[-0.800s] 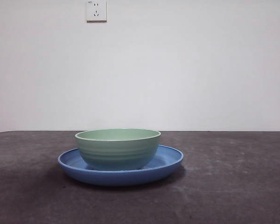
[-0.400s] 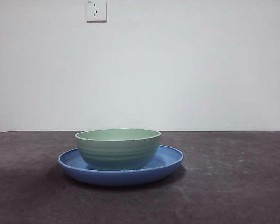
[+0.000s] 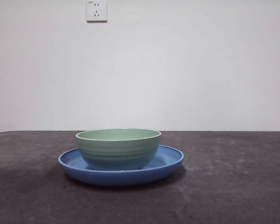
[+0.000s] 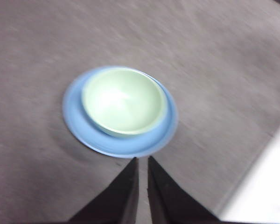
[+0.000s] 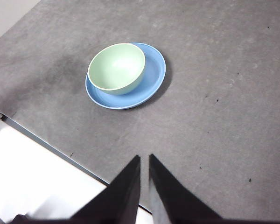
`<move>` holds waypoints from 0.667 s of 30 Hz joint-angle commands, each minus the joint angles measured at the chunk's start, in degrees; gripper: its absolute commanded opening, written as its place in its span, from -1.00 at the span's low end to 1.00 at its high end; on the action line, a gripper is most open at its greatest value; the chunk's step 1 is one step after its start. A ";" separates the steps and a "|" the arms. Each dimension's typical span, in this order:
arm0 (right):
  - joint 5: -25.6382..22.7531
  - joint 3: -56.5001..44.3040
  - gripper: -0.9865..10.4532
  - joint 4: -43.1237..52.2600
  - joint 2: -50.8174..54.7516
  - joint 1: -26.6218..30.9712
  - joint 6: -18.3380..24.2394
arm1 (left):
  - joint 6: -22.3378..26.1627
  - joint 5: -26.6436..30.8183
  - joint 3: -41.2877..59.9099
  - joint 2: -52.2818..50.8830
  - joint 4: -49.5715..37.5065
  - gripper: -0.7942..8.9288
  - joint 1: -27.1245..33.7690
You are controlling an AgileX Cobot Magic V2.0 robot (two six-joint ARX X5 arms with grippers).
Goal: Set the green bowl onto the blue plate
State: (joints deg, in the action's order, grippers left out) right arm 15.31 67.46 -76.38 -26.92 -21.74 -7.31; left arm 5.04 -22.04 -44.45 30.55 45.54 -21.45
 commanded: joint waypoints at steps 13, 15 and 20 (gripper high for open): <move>0.07 0.79 -0.78 1.16 -0.28 -0.31 0.50 | -8.02 14.27 39.04 -22.47 -37.81 -0.77 15.15; 0.07 0.81 -0.78 1.16 -0.28 -0.31 0.50 | -8.72 15.82 41.51 -25.44 -37.66 -0.77 16.09; 0.07 0.81 -0.78 1.18 -0.28 -0.31 0.50 | -8.72 15.87 43.78 -28.87 -36.98 -0.77 18.86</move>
State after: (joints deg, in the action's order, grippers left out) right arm 15.29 67.46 -76.40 -26.92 -21.74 -7.31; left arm -2.92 -6.28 -1.87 1.67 8.78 -2.81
